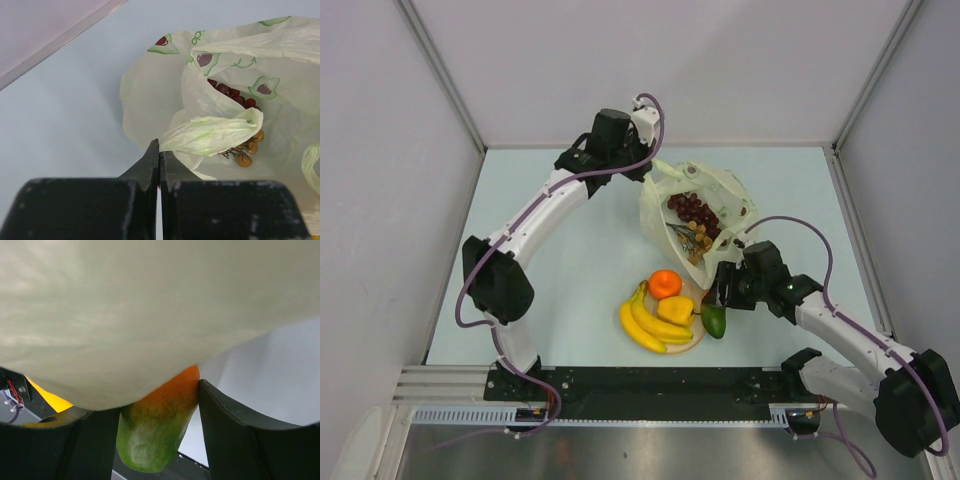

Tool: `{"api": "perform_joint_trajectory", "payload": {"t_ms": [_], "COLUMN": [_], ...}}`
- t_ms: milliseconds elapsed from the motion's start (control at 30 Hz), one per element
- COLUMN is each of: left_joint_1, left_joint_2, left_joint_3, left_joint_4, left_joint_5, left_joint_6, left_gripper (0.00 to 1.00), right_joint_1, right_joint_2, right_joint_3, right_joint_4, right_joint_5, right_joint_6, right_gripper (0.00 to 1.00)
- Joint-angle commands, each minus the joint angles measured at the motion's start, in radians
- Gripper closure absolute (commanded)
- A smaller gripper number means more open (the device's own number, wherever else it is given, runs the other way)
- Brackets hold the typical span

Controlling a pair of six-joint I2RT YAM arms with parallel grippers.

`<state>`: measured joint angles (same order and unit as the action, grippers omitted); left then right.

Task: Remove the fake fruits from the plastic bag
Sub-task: Place the fake fruit on the plate.

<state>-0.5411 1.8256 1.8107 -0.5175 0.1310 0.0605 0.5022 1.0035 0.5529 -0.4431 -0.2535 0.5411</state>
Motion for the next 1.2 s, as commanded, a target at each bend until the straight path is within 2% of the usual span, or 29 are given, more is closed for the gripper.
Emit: {"api": "perform_joint_trajectory", "payload": {"t_ms": [0, 67, 133, 200, 333, 433, 633, 700, 767, 933, 1000, 1067, 1100, 1167], "left_joint_1": [-0.003, -0.003, -0.003, -0.003, -0.003, -0.003, -0.003, -0.003, -0.003, -0.003, -0.003, -0.003, -0.003, -0.002], "left_joint_2": [-0.061, -0.069, -0.074, -0.075, -0.077, -0.072, -0.061, -0.061, -0.063, -0.061, -0.063, -0.065, -0.066, -0.069], "left_joint_3": [0.001, -0.008, -0.017, -0.027, -0.036, -0.034, -0.030, -0.030, -0.031, -0.036, -0.039, -0.043, -0.047, -0.047], "left_joint_4": [0.016, 0.017, 0.017, 0.019, 0.022, 0.027, 0.027, 0.025, 0.025, 0.027, 0.025, 0.027, 0.028, 0.027], "left_joint_5": [0.005, 0.005, 0.007, 0.005, 0.012, 0.015, 0.024, 0.024, 0.025, 0.024, 0.025, 0.028, 0.027, 0.032], "left_joint_6": [-0.002, -0.004, -0.005, -0.004, -0.007, -0.010, -0.014, -0.017, -0.014, -0.014, -0.014, -0.014, -0.016, -0.017], "left_gripper": [1.00, 1.00, 1.00, 1.00, 1.00, 1.00, 1.00, 1.00, 1.00, 1.00, 1.00, 1.00, 1.00, 1.00], "right_joint_1": [0.038, 0.042, 0.045, 0.048, 0.049, 0.050, 0.052, 0.052, 0.053, 0.058, 0.053, 0.047, 0.035, 0.015], "right_joint_2": [0.013, 0.023, 0.035, 0.046, 0.066, 0.070, 0.095, 0.116, 0.132, 0.193, 0.211, 0.211, 0.201, 0.181], "right_joint_3": [-0.004, -0.013, -0.022, -0.036, -0.048, -0.070, -0.084, -0.084, -0.084, -0.084, -0.082, -0.080, -0.077, -0.065], "right_joint_4": [0.133, 0.171, 0.193, 0.231, 0.256, 0.296, 0.351, 0.375, 0.398, 0.476, 0.486, 0.491, 0.486, 0.448], "right_joint_5": [0.053, 0.062, 0.060, 0.042, 0.028, 0.002, -0.024, -0.032, -0.044, -0.105, -0.119, -0.127, -0.136, -0.147], "right_joint_6": [0.043, 0.043, 0.045, 0.043, 0.042, 0.040, 0.042, 0.042, 0.042, 0.036, 0.036, 0.034, 0.033, 0.016], "right_gripper": [1.00, 1.00, 0.96, 0.86, 0.82, 0.75, 0.73, 0.67, 0.55, 0.45, 0.36, 0.08, 0.01, 0.00]}}
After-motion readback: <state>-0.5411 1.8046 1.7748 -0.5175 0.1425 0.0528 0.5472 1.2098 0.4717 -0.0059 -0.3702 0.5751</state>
